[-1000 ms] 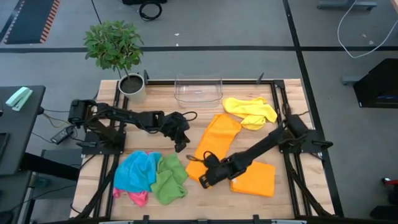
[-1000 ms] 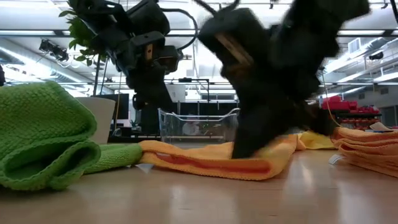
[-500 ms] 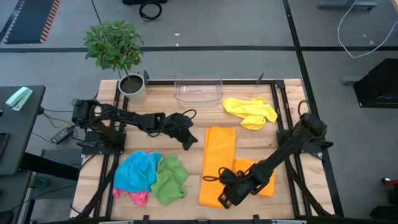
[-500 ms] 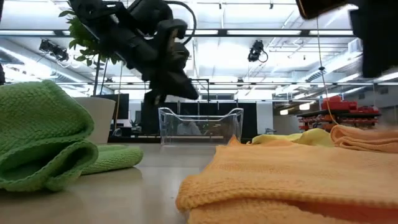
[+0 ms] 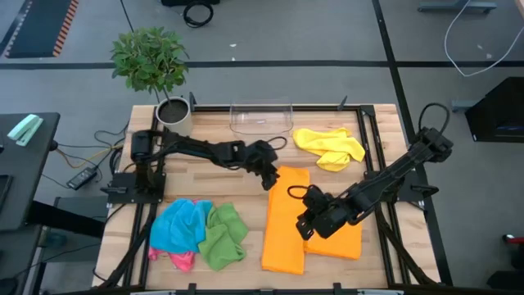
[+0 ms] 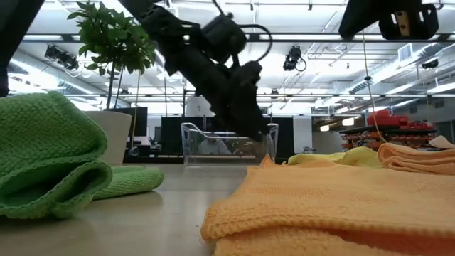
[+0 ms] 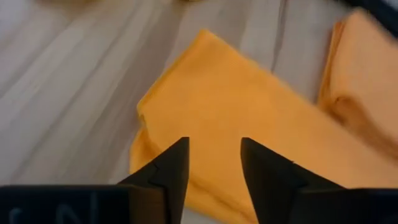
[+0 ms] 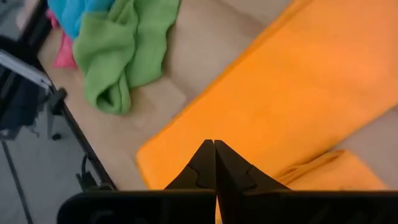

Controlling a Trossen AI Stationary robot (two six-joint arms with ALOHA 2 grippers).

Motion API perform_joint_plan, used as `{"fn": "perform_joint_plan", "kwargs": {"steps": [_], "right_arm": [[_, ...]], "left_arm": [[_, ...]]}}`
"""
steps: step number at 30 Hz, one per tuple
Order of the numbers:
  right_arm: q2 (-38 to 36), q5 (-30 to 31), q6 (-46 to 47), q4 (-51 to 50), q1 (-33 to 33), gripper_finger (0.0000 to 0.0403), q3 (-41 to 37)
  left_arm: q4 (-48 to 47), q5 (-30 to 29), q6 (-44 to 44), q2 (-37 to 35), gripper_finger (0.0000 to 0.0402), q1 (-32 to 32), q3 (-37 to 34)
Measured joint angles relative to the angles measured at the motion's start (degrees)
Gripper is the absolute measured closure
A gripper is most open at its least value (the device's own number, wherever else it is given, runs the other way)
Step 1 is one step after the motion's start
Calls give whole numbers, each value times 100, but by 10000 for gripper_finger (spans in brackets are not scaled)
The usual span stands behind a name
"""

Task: Fold microfiber towels
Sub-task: Fold the orange towel on the table

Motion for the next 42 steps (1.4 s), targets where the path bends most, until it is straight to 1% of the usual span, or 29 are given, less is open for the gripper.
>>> {"fn": "perform_joint_plan", "kwargs": {"steps": [1, 3, 7, 11, 12, 14, 16, 18, 21, 25, 35, 39, 42], "right_arm": [[-100, 58, 19, 25, -15, 402, -74], [-300, 142, 144, 12, -24, 402, -259], [-577, 273, 347, -15, -17, 402, -532], [-690, 312, 454, -8, -18, 402, -681], [-685, 310, 452, 10, -18, 402, -681], [-685, 314, 434, 24, -18, 402, -681], [-682, 316, 439, 2, -20, 402, -681], [-679, 336, 436, -64, -20, 402, -680], [-679, 358, 445, -106, -20, 402, -677], [-679, 356, 458, -183, -20, 402, -677], [-677, 355, 469, -242, -20, 402, -677], [-677, 354, 469, -242, -20, 402, -677], [-677, 354, 469, -242, -20, 402, -677]], "left_arm": [[-125, -19, 202, 84, 239, 0, 113], [-66, -189, 554, 244, 232, -4, 264], [-107, -544, 861, 487, 225, 18, 399], [-46, -654, 930, 648, 228, 79, 422], [-150, -676, 932, 667, 230, 98, 403], [83, -692, 930, 791, 233, 129, 411], [40, -693, 916, 816, 237, 131, 408], [191, -692, 920, 868, 243, 131, 414], [169, -689, 869, 910, 258, 129, 410], [240, -685, 872, 910, 288, 125, 410], [285, -685, 868, 910, 389, 127, 410], [282, -684, 852, 908, 390, 129, 410], [173, -504, 503, 795, 394, 129, 401]]}}
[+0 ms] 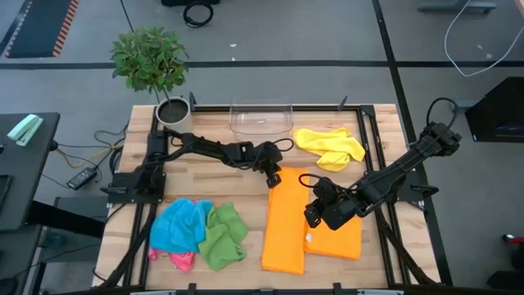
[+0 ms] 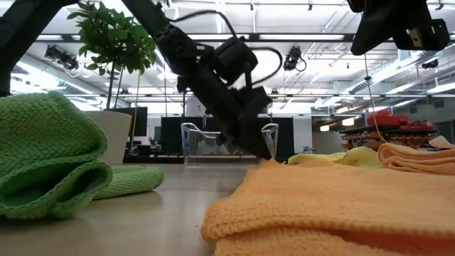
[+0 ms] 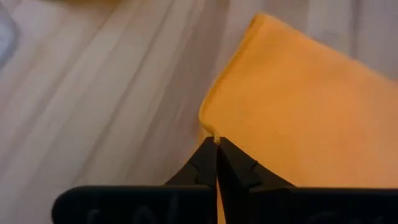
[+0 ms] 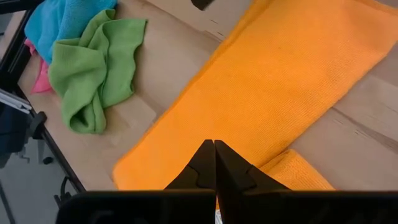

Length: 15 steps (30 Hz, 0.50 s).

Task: Fold microfiber towels
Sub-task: Fold the orange towel on the table

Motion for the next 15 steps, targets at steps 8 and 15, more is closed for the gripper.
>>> {"fn": "perform_joint_plan", "kwargs": {"steps": [8, 15], "right_arm": [[0, 2, -18, -50, -31, 402, 2], [2, 20, -223, -98, -165, 402, 2]], "left_arm": [[-650, -50, -382, -545, 396, -148, 4], [-1538, -542, -338, -809, 397, -200, 7]]}}
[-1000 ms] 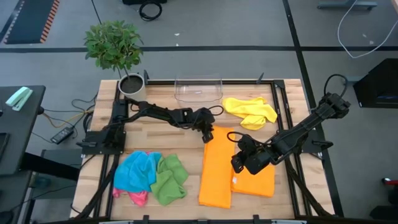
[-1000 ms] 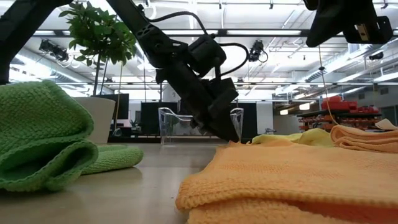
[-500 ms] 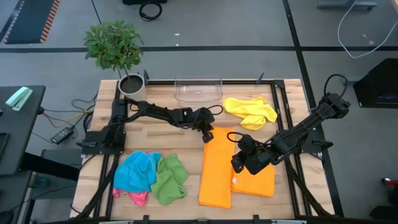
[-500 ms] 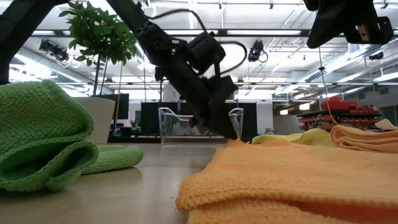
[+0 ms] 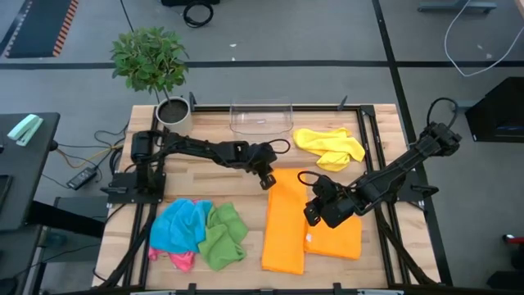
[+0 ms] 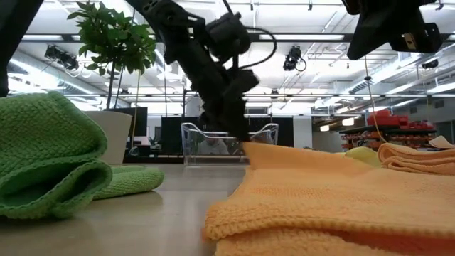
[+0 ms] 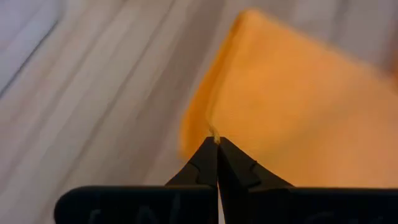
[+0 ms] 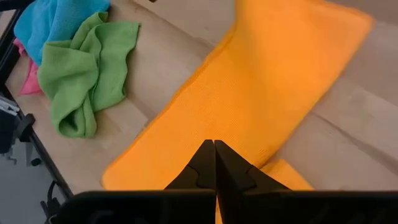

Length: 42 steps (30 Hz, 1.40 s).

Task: Fold microfiber towels
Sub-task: Fold the orange towel on the table

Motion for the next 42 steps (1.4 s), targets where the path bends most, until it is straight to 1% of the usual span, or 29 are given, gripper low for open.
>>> {"fn": "perform_joint_plan", "kwargs": {"steps": [5, 10, 14, 16, 18, 20, 22, 25, 27, 29, 30, 32, 35, 37, 39, 41, 42], "right_arm": [[0, 2, -122, 30, -192, 402, 0], [71, -7, -159, 302, -238, 402, 9], [460, -126, -136, 304, -170, 402, 7], [710, -218, -228, 310, -315, 402, 4], [982, -358, -490, 322, -614, 402, 4], [1241, -629, -864, 359, -983, 402, 4], [1447, -901, -1223, 382, -1341, 402, 2], [1596, -1103, -1698, 496, -1794, 402, -2], [1624, -1230, -2053, 758, -2038, 402, -2], [1628, -1343, -2375, 1086, -2271, 402, -65], [1628, -1413, -2486, 1323, -2396, 402, -153], [1628, -1541, -2589, 1754, -2612, 402, -413], [1628, -1706, -2615, 2305, -2823, 402, -783], [1628, -1766, -2615, 2651, -2855, 402, -991], [1628, -1780, -2614, 2902, -2874, 402, -1109], [1628, -1779, -2611, 3014, -2873, 402, -1181], [1628, -1777, -2612, 3016, -2873, 402, -1221]], "left_arm": [[-50, -84, 102, 270, 397, 116, -8], [209, -72, 98, 501, 394, 158, 0], [98, -78, 98, 609, 391, 163, -4], [124, -92, 102, 638, 386, 185, 3], [-1, -86, 99, 612, 373, 235, 2], [-201, -87, 100, 536, 353, 315, 0], [-519, -92, 98, 330, 331, 419, -7], [-1119, -88, -30, -124, 298, 505, -2], [-1460, -22, -21, -394, 278, 426, -44], [-1482, 15, -50, -668, 262, 170, -258], [-1407, 47, -85, -807, 256, -5, -450], [-771, 105, -322, -1014, 246, -426, -932], [764, 212, -786, -1170, 243, -1201, -1766], [1847, 41, -1116, -1117, 249, -1645, -2132], [2498, -250, -1397, -920, 262, -1960, -2275], [2862, -497, -1468, -693, 278, -2141, -2266], [2975, -600, -1484, -553, 286, -2190, -2149]]}}
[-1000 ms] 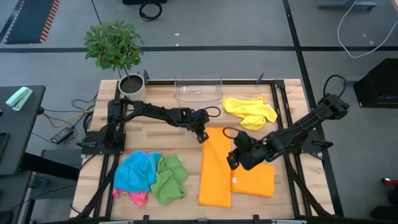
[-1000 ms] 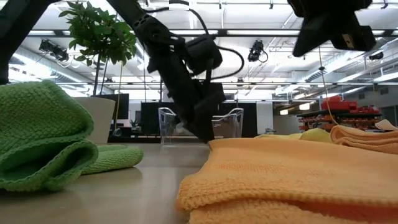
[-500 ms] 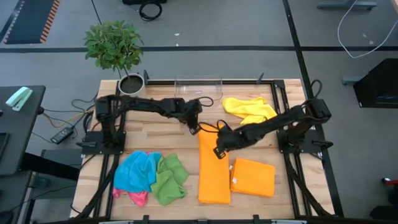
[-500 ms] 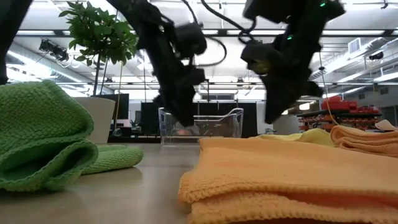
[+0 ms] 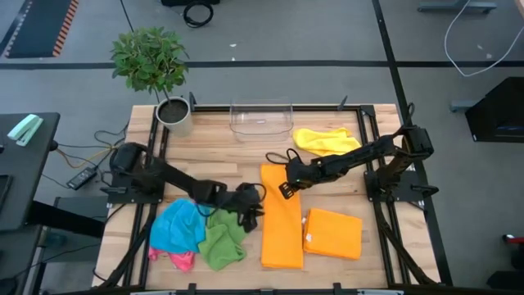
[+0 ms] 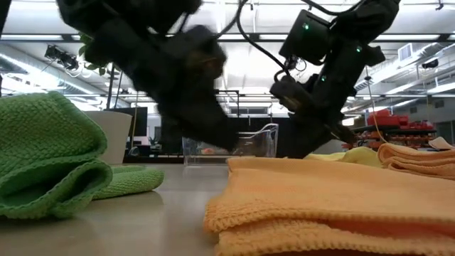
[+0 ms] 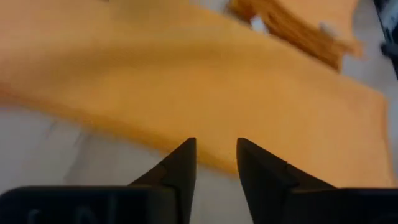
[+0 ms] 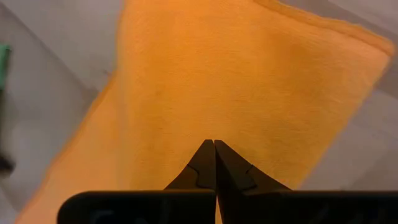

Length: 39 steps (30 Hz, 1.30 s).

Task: Fold microfiber towels
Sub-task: Fold the orange towel on the table

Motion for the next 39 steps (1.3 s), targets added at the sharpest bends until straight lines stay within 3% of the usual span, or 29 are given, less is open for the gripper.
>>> {"fn": "perform_joint_plan", "kwargs": {"steps": [9, 14, 28, 34, 39], "right_arm": [[0, 110, -23, -40, -212, 402, -97], [0, 169, -94, -147, -412, 402, -97], [0, 1052, 21, -485, -614, 402, -97], [-329, 857, -137, -439, -495, 402, -73], [-399, 268, 257, -449, -2, 402, -69]], "left_arm": [[-440, -29, -231, 1118, 345, -173, 1048], [-719, -94, -266, 1160, 362, -292, 1136], [-819, 26, -624, 920, 368, -480, 1100], [-760, -67, -229, 511, 376, -284, 1113], [-1237, -169, -200, 485, 378, -3, 1091]]}}
